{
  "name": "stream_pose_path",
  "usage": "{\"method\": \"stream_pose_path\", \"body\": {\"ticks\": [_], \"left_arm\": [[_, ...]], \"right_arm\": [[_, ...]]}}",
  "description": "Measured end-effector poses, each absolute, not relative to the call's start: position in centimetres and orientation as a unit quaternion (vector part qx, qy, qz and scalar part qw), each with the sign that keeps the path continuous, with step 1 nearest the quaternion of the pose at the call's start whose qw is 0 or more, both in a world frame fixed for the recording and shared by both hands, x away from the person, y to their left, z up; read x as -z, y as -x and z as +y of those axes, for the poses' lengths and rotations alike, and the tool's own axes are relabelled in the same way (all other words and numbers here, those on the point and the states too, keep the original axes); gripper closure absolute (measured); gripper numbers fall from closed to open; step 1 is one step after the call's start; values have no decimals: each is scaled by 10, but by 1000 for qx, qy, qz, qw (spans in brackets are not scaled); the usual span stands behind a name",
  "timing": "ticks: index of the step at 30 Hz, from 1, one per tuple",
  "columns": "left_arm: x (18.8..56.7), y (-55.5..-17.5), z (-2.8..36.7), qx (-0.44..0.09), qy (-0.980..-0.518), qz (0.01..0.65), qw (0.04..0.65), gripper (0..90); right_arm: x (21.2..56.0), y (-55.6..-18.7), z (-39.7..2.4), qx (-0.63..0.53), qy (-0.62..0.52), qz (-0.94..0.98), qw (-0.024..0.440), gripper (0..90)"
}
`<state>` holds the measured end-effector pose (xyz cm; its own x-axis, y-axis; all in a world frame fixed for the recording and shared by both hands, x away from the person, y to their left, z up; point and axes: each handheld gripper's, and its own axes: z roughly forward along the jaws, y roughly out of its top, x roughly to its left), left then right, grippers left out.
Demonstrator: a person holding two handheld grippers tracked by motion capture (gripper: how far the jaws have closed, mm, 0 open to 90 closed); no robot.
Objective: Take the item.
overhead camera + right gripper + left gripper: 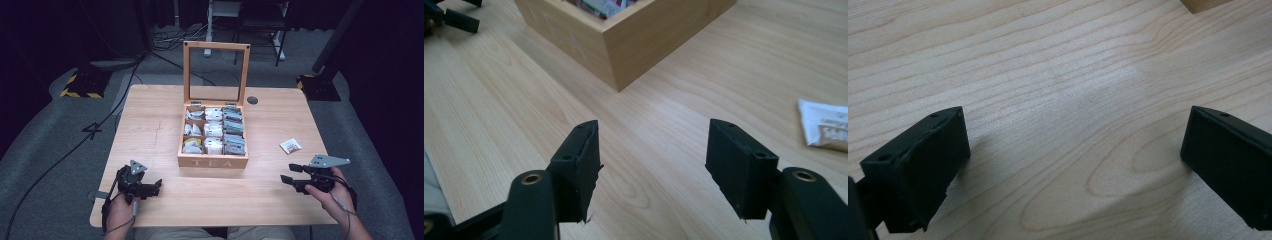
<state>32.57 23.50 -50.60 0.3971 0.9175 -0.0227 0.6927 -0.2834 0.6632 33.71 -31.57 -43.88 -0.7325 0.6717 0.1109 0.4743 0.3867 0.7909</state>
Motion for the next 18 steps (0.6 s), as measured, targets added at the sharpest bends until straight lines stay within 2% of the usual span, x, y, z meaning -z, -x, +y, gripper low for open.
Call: {"method": "stream_pose_path", "body": {"ticks": [4,9,18], "left_arm": [[506,-326,235,-186,-779,517,302,0],[506,-326,235,-186,-779,517,303,0],[506,-326,235,-184,-779,517,303,0]], "right_arm": [[458,-329,-313,-466,-355,802,117,400],[469,-326,-312,-436,-351,819,130,409],[493,-328,-303,-400,-348,839,122,393]]}}
